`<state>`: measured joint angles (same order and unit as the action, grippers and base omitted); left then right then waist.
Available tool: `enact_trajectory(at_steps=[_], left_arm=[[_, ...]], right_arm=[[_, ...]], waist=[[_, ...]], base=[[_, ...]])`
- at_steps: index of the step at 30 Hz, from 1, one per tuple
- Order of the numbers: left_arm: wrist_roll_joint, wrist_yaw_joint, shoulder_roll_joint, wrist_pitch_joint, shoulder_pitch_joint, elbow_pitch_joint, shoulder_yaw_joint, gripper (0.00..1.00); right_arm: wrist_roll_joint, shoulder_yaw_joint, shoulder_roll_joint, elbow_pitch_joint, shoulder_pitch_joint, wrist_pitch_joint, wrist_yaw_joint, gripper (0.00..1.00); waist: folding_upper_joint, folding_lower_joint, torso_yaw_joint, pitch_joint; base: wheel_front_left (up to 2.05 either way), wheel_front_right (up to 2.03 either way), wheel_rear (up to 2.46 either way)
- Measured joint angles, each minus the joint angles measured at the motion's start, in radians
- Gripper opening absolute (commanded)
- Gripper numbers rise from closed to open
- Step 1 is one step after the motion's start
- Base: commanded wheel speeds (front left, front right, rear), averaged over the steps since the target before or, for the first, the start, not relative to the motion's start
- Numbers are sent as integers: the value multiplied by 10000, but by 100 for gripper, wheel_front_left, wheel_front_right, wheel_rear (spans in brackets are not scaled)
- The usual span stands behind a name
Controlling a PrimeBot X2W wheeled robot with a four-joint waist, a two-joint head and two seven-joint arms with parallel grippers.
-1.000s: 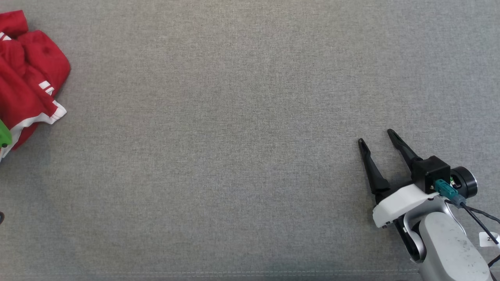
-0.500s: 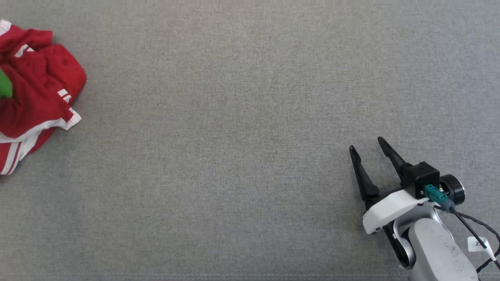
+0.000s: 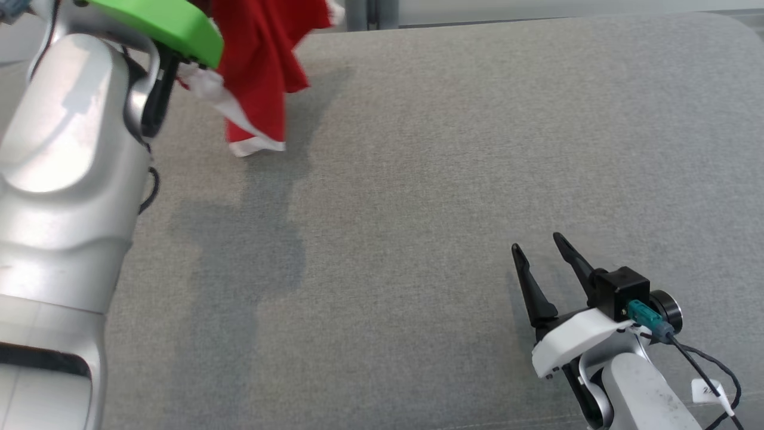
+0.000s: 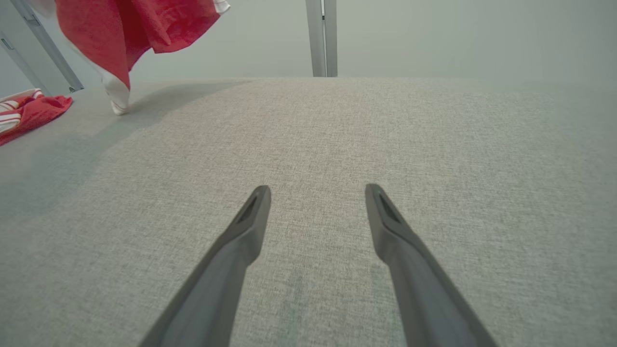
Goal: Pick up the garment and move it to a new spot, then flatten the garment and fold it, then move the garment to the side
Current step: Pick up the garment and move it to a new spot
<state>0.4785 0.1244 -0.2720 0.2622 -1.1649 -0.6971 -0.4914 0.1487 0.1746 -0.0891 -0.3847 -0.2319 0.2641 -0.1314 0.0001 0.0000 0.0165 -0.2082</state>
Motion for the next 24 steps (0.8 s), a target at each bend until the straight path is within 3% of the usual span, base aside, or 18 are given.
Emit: enact_trajectory(at_steps=[9, 13, 14, 15, 16, 24], left_arm=[[610, 48, 1267, 4, 1476, 1321, -458, 0], [401, 50, 1329, 8, 2599, 1684, -257, 0], [401, 48, 1321, 27, 2932, 1636, -251, 36], [380, 50, 1310, 25, 3359, 1534, -196, 82], [339, 65, 1298, 21, 3775, 1407, -82, 100], [-301, -15, 1172, 19, 6256, 844, 1954, 100]], right_arm=[[73, -173, 134, -4, 87, 0, 0, 100], [84, -159, 173, -2, 114, 0, 0, 100], [84, -174, 190, -4, 113, 0, 0, 100], [88, -190, 201, -2, 113, 0, 0, 100], [102, -217, 198, -8, 112, 0, 0, 100], [140, -382, 232, 4, 116, 0, 0, 100]], waist=[[0, 0, -1299, 217], [0, 0, -1860, 182], [0, 0, -1983, 163], [0, 0, -2099, 141], [0, 0, -2197, 116], [0, 0, -2234, 38]], base=[[0, 0, 0], [0, 0, 0], [0, 0, 0], [0, 0, 0], [0, 0, 0], [0, 0, 0]])
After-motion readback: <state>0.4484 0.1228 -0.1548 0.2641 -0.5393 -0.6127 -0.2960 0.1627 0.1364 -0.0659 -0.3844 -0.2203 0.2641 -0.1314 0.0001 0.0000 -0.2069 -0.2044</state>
